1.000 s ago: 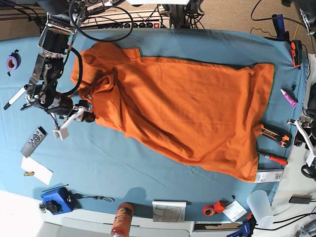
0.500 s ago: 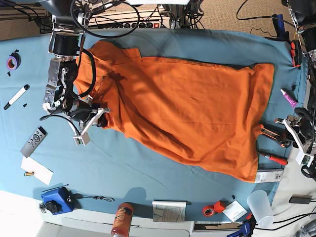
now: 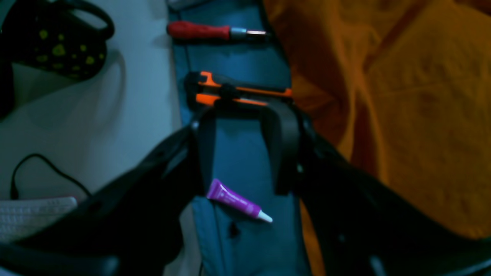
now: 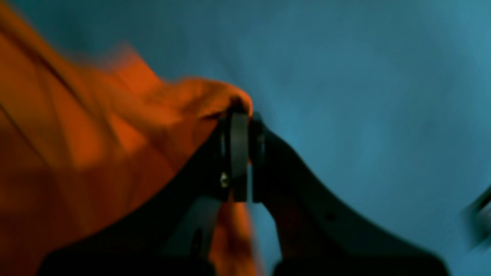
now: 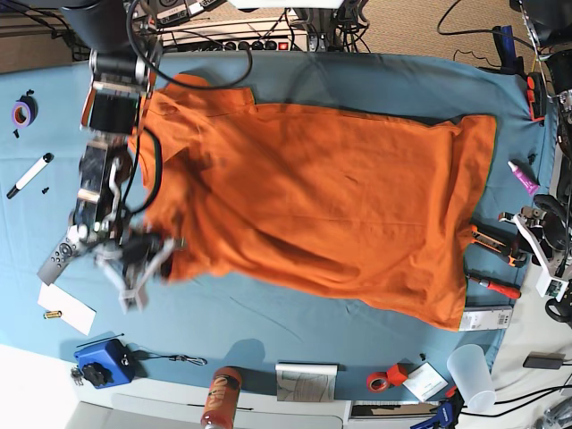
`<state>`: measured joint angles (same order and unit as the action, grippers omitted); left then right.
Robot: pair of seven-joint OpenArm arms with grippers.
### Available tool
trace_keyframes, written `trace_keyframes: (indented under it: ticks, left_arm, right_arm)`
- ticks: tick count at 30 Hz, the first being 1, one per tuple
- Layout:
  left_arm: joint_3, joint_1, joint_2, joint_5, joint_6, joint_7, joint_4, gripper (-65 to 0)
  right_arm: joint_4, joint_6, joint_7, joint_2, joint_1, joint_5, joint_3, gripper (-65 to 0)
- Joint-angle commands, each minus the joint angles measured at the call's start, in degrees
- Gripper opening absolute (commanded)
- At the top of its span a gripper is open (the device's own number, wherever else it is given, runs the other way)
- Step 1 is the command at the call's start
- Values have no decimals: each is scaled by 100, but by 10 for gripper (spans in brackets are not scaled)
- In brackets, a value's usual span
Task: Layout the t-shirt on the table in an organized manner, then fold the t-shirt properly
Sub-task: 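Pull the hem corner with the right gripper away from the shirt body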
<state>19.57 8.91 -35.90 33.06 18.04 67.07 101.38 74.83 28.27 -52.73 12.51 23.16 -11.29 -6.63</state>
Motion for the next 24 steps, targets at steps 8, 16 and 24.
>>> trace_keyframes:
  ticks: [8,16,24]
  left_arm:
    - [55,-256,-90,247,-15,-63,74,-407]
    - [55,-560,-28,319,-13,-42,74,-407]
    - [55,-557,-28,321,-13,-46,74,-407]
  right_arm:
    - [-22,-437,1379,68,1032,857,-22,-650]
    - [-1727,-951,3263,66,1491,1652,-22,-650]
    - [-2780,-953,4120,68,1687,1735,-22,-650]
